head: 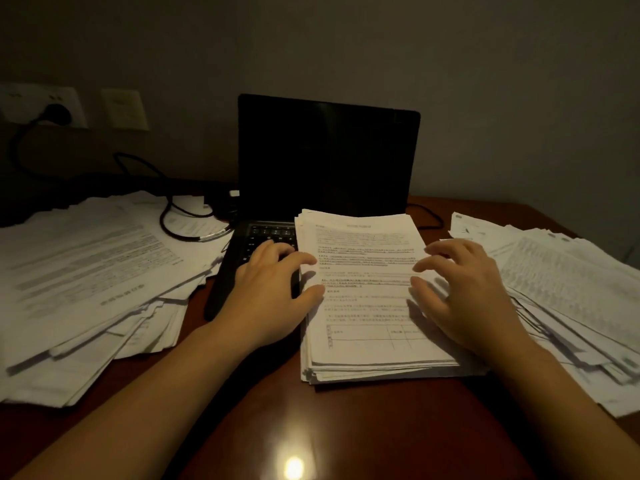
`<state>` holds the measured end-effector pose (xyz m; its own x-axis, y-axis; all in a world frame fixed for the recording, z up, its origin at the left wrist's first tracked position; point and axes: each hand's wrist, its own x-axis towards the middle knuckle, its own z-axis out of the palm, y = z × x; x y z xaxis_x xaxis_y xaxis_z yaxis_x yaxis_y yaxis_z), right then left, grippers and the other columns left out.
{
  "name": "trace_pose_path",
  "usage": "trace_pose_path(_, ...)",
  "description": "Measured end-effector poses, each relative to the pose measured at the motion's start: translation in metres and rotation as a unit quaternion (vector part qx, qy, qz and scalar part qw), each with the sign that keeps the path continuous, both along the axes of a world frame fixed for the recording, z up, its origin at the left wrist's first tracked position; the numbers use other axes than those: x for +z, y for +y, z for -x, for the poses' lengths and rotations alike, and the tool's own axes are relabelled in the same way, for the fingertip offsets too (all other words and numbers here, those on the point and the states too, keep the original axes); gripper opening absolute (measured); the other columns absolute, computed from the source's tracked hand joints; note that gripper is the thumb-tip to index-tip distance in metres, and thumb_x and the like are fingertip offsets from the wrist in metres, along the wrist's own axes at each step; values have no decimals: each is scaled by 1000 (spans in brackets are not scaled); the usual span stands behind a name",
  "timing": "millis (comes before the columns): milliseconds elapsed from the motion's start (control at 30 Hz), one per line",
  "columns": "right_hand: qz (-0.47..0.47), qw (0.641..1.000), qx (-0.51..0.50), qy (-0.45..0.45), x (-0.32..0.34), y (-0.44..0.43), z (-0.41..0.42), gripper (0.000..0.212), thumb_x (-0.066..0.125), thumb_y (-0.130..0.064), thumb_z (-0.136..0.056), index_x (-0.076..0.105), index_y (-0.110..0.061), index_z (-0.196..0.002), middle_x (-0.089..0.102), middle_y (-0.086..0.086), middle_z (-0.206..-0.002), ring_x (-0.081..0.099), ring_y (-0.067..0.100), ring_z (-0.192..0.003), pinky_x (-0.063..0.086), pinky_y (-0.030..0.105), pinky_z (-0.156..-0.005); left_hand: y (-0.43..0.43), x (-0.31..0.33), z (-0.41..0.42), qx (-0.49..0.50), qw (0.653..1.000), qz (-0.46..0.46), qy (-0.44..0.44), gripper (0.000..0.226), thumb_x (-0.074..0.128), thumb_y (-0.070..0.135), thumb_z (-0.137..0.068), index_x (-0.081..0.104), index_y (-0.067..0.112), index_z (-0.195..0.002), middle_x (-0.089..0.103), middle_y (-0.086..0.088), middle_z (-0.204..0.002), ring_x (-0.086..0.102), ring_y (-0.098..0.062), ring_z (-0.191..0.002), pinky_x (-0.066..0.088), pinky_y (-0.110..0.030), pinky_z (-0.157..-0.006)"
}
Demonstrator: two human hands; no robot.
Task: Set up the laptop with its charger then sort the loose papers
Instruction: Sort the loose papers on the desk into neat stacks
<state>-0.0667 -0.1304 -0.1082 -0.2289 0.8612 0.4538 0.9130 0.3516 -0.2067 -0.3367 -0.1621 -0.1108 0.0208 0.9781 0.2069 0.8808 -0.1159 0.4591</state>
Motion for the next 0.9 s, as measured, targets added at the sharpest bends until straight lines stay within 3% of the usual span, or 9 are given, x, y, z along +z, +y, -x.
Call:
trace_pose_path(133,-32,996,80,-5,14,-19,55,28,54,-40,-89,72,-23,-101,65,1,-120,51,23,-121,36,37,-96,-10,3,17,1,1000,5,12,56,50,56,-96,34,43,-149,22,8,-161,-5,-15,-153,4,-50,-123)
trace_pose_path(333,-17,977,206,-50,26,-31,158,22,59,-34,-94,73,-19,-104,65,2,-117,54,22,-116,48,37,-93,-37,2,85,91,989,-28,114,59,39,63,-97,29,41,-152,19,5,-164,-7,-19,-154,0,-56,-122)
trace_pose_path(533,83,952,289,-47,29,-34,256,20,55,-39,-98,67,-29,-110,56,-10,-116,54,8,-101,52,28,-89,-66,-12,195,206,959,143,131,81,16,81,-89,-3,43,-158,-10,3,-168,-13,-25,-154,-5,-60,-120)
trace_pose_path(667,128,950,280,-54,22,-27,297,20,56,-38,-98,66,-28,-112,61,-5,-121,58,11,-100,54,31,-88,-92,-11,230,174,956,193,135,94,24,93,-77,0,47,-156,-10,9,-168,-10,-21,-154,-6,-57,-120)
trace_pose_path(800,229,939,252,54,14,-18,316,29,65,-32,-95,63,-25,-124,63,-1,-129,57,7,-106,53,28,-90,-111,-2,242,151,963,182,129,99,42,95,-69,22,44,-151,13,11,-164,13,-17,-150,5,-59,-119)
trace_pose_path(900,309,900,232,201,13,-15,318,43,74,-25,-90,60,-25,-130,59,0,-135,58,10,-112,55,33,-93,-112,-2,243,139,971,144,130,96,46,93,-70,31,36,-146,28,10,-155,28,-14,-140,16,-55,-120)
